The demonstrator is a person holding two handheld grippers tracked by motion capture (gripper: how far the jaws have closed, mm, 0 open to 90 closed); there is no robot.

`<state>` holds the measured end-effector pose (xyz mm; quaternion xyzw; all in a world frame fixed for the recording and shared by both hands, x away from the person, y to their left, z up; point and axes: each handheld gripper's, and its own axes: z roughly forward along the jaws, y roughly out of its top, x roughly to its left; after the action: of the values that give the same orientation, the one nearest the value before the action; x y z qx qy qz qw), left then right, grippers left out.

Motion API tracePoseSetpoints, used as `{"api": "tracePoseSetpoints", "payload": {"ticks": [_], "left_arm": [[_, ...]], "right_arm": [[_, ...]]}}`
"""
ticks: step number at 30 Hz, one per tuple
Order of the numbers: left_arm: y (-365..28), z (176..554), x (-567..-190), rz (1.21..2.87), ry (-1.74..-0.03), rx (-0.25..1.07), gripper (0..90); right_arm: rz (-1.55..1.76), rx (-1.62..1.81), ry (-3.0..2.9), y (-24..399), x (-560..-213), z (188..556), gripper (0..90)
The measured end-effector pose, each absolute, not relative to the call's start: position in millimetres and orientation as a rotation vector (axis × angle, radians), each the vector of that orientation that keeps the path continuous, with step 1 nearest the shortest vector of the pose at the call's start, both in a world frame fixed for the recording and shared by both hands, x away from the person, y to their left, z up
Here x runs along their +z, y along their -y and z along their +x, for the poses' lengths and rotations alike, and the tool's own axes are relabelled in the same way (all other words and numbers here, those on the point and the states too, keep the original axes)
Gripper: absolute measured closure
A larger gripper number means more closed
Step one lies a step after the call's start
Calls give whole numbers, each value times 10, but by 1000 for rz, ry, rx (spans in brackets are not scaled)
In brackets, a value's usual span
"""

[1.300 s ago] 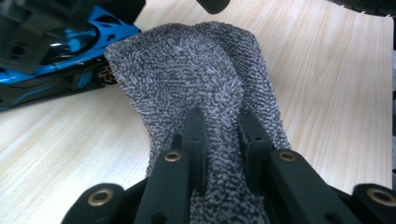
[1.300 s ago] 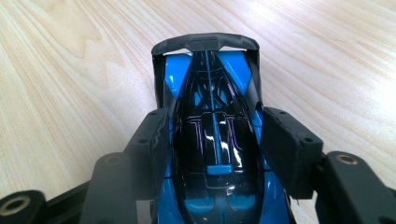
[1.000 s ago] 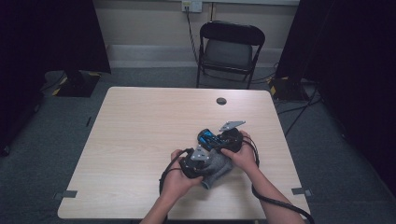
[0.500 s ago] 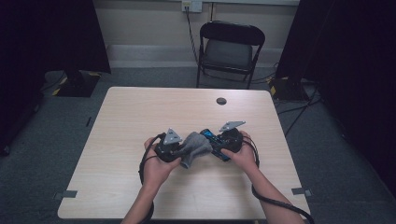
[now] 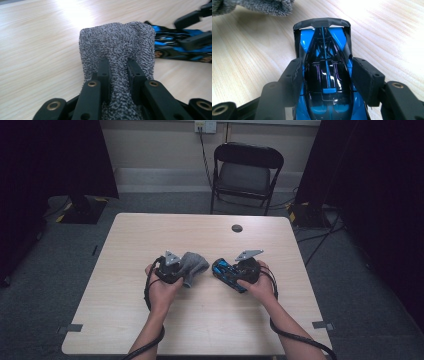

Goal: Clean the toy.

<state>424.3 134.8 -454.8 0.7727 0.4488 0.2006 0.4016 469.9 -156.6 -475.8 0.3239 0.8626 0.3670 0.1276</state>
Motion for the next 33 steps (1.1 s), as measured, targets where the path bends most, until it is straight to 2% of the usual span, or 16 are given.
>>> {"api": "tracePoseSetpoints", "payload": {"ticks": [6,15,33], "left_arm": [[-1194,4303,-4655,2022,-1153,531,759],[-857,4240,-4807,2167,-1072,460,760],[-599,3999,-4792,2206,-975,360,762]], "right_arm": [[938,1063,-2510,1560,-4757,4700,431],[939,1063,-2510,1566,-4757,4694,431],[943,1066,-2507,1564,-4759,4694,430]]}}
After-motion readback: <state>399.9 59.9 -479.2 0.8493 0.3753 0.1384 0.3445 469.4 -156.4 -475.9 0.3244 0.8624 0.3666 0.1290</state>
